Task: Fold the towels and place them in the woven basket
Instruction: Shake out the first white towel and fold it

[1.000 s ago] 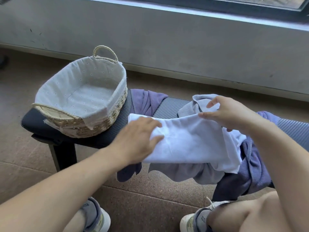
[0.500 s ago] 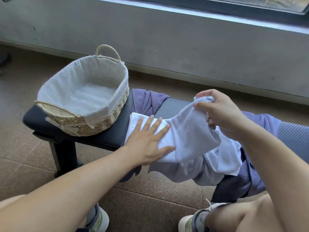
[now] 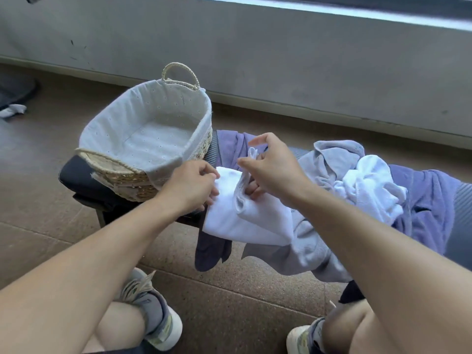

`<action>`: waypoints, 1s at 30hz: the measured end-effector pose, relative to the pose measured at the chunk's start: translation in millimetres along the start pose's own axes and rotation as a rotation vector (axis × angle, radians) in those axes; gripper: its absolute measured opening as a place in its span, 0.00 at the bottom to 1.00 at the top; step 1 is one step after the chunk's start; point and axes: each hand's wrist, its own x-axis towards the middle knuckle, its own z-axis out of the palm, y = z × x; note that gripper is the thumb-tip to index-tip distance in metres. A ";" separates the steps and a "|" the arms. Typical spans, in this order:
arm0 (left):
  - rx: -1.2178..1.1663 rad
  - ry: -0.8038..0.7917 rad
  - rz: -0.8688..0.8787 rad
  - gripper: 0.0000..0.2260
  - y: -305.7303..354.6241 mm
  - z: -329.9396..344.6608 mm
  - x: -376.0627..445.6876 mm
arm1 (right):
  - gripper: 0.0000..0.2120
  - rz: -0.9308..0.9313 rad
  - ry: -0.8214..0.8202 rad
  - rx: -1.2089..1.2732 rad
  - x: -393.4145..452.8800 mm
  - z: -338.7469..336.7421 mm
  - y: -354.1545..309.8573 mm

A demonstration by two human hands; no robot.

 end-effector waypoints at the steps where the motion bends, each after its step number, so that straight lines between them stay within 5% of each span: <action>1: -0.013 -0.025 -0.029 0.07 -1.4 -3.6 -0.8 | 0.20 0.007 -0.017 -0.003 1.2 6.9 -1.0; 6: -0.024 -0.136 -0.083 0.06 -5.4 -15.9 -0.4 | 0.17 -0.013 -0.064 -0.059 -5.7 31.8 -6.5; 14: 0.058 -0.013 -0.028 0.02 -6.9 -13.3 2.0 | 0.17 -0.107 0.028 -0.256 -5.0 24.1 -3.8; 17: 0.255 0.168 0.209 0.06 -10.9 -4.7 1.3 | 0.21 -0.218 0.028 -0.706 -16.6 1.7 2.4; 20: 0.441 0.131 0.455 0.17 -10.7 14.2 -9.1 | 0.26 -0.219 -0.143 -0.995 -30.6 -5.8 23.6; 25: 0.978 -0.139 0.440 0.27 -21.1 29.8 -14.9 | 0.34 -0.192 -0.191 -0.965 -38.9 8.4 47.9; 30: 1.172 -0.117 0.353 0.29 -22.9 24.0 -15.7 | 0.46 -0.256 -0.129 -0.936 -40.7 20.6 58.1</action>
